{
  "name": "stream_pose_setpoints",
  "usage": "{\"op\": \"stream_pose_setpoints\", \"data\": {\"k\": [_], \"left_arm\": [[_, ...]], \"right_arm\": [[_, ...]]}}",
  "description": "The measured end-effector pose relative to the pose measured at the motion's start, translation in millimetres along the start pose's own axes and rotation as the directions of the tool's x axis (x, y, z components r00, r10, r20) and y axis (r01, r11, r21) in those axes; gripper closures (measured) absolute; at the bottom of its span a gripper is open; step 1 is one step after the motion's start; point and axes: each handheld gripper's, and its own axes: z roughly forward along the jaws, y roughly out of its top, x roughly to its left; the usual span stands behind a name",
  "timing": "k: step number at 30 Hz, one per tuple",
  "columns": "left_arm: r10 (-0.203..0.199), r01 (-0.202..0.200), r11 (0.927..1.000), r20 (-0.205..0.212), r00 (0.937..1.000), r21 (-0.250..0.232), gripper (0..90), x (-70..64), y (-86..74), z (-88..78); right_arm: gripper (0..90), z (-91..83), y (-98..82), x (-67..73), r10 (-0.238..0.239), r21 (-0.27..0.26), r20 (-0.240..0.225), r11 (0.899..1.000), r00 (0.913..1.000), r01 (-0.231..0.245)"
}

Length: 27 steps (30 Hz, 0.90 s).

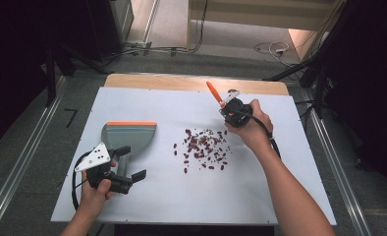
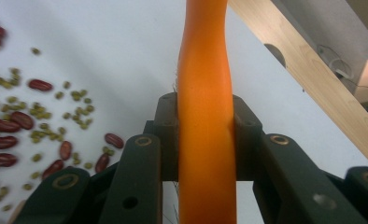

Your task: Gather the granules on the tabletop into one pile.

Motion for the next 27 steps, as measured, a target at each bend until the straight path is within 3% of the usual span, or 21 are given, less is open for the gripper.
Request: {"op": "stream_pose_setpoints", "data": {"k": [4,9,10,20,27], "left_arm": [[-0.001,0.001,1.0,0.0,1.0,0.001,0.1,0.4,0.2,-0.4],[0.0,0.0,1.0,0.001,1.0,0.001,0.2,0.1,0.2,0.0],[0.0,0.0,1.0,0.001,1.0,0.002,0.3,0.0,0.2,0.2],[0.001,-0.001,1.0,0.005,1.0,0.007,0.3,-0.3,0.2,1.9],[0.001,-0.001,1.0,0.005,1.0,0.006,0.3,0.0,0.2,1.4]], "right_arm": [[68.7,11.8,-2.0,6.0,-0.013,0.035,0.002,0.999,0.9999,0.013],[68.8,19.8,-2.7,18.3,-0.001,0.057,-0.078,0.998,0.997,0.005],[68.7,19.4,-1.0,25.3,-0.015,0.071,-0.078,0.997,0.9968,0.021],[68.3,13.5,-2.7,42.7,-0.008,0.074,-0.118,0.997,0.993,0.016],[68.2,0.0,-8.1,65.6,-0.076,0.05,-0.152,0.995,0.9855,0.084]]}}
